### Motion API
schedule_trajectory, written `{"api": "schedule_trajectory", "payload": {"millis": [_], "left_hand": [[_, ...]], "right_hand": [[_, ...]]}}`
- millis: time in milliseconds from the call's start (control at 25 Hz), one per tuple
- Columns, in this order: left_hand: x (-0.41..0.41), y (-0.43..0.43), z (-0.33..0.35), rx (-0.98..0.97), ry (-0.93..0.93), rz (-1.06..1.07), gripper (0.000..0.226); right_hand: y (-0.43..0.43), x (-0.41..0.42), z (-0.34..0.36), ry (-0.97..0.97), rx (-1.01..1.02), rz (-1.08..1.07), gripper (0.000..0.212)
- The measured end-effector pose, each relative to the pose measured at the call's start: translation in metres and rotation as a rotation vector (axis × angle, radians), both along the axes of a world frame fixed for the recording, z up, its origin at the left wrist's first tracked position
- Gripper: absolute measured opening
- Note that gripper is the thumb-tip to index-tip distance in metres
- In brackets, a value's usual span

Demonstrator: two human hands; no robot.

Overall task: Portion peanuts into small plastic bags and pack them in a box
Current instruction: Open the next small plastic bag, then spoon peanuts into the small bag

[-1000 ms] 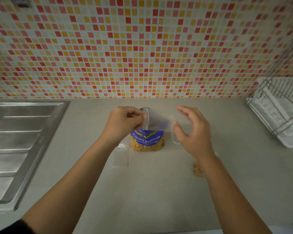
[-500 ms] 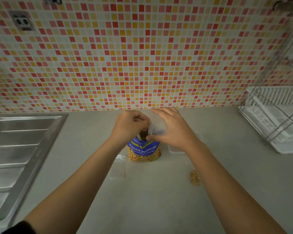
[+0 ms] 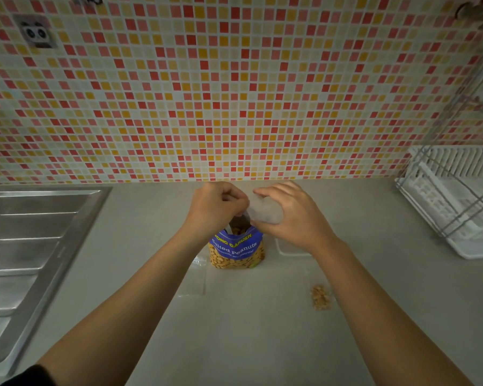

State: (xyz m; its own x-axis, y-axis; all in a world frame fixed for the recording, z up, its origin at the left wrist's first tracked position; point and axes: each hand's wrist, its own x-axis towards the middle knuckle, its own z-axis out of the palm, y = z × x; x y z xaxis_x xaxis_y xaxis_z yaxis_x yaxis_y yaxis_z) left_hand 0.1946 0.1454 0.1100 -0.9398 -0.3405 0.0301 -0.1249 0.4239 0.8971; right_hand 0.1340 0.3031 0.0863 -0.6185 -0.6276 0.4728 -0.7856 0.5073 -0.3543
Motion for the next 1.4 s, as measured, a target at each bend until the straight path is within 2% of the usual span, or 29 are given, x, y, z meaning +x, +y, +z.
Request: {"api": "schedule_trajectory", "payload": {"millis": [40,120,240,360,520,640,760,800,960,1080,1160,1400], "left_hand": [[-0.001,-0.001,0.000,0.001,0.017,-0.011,0.005],[-0.009,-0.013,-0.005,-0.105,0.049,0.036,0.019],[-0.023,-0.040,-0.022,-0.435,-0.125,0.046,0.038],[-0.026,-0.044,-0.037,-0.551,-0.252,-0.036,0.034],[-0.026,-0.035,-0.035,-0.716,-0.152,-0.065,0.031],[-0.027,-0.032,-0.031,-0.620,-0.121,-0.132,0.027],[-0.028,-0.030,-0.029,-0.440,-0.188,-0.240,0.019],[-0.027,-0.031,-0.028,-0.438,-0.188,-0.246,0.022],[-0.032,-0.036,-0.024,-0.666,-0.063,-0.123,0.029],[-0.041,-0.022,-0.039,-0.878,-0.203,-0.146,0.032],[-0.048,-0.014,-0.052,-0.904,-0.325,-0.162,0.031],[-0.061,-0.021,-0.060,-0.492,-0.352,0.099,0.027]], "right_hand": [[0.002,-0.001,0.000,-0.010,-0.021,-0.003,0.055],[0.007,-0.002,0.001,-0.099,-0.117,-0.030,0.055],[0.014,-0.003,0.000,-0.279,-0.294,-0.096,0.055],[0.014,-0.004,-0.006,-0.339,-0.373,-0.123,0.054],[0.012,-0.008,-0.012,-0.384,-0.399,-0.137,0.053],[0.010,-0.011,-0.013,-0.398,-0.420,-0.146,0.052],[0.007,-0.013,-0.015,-0.405,-0.431,-0.142,0.053],[0.007,-0.013,-0.015,-0.407,-0.430,-0.139,0.053],[0.006,-0.013,-0.018,-0.419,-0.427,-0.152,0.053],[0.002,-0.011,-0.021,-0.430,-0.452,-0.142,0.053],[0.001,-0.009,-0.021,-0.428,-0.448,-0.134,0.054],[0.008,-0.005,-0.019,-0.408,-0.471,-0.149,0.051]]}}
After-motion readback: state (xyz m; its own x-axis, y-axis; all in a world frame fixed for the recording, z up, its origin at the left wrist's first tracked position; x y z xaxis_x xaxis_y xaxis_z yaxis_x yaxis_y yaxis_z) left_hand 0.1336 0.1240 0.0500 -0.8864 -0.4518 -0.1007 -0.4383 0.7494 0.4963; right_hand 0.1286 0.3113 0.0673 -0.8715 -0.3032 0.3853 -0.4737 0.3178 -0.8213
